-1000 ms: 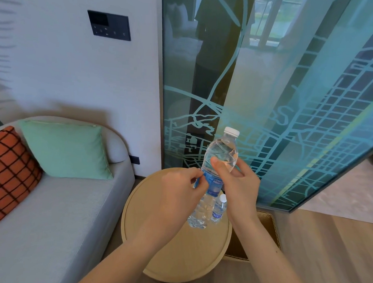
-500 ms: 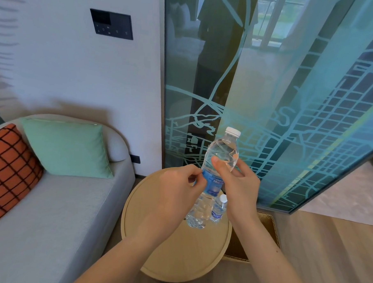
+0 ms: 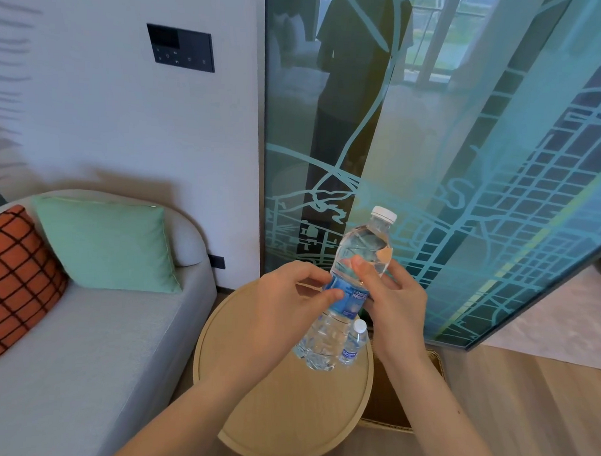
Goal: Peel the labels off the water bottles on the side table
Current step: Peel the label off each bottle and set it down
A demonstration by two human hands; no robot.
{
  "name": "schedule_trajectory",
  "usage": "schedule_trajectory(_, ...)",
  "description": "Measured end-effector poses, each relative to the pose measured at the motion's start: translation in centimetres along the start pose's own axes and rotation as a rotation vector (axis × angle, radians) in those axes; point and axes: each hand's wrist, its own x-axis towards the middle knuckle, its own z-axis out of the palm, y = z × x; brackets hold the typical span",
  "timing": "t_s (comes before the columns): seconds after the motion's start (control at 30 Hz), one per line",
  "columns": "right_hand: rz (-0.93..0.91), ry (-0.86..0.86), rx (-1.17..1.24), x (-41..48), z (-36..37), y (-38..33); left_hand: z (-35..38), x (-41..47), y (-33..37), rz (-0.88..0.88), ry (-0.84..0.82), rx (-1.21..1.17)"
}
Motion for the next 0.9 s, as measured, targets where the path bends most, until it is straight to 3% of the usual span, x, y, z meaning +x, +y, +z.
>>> schedule_trajectory(0.33,0.1,-0.04,-0.098,1.7,-0.4,0.3,0.7,-1.5,0.8,0.2,0.087,0.109)
schedule_trajectory(0.57,0.075,-0.046,-0.172,2.3,-0.2,0.1,1.0,-2.3,1.5,0.356,0.113,0.291)
schedule_trajectory(0.9,0.019,-0.061,-0.199,2.6,-1.0,-0.9,-0.4,-1.0,0.0,0.012,-0.079,-0.108)
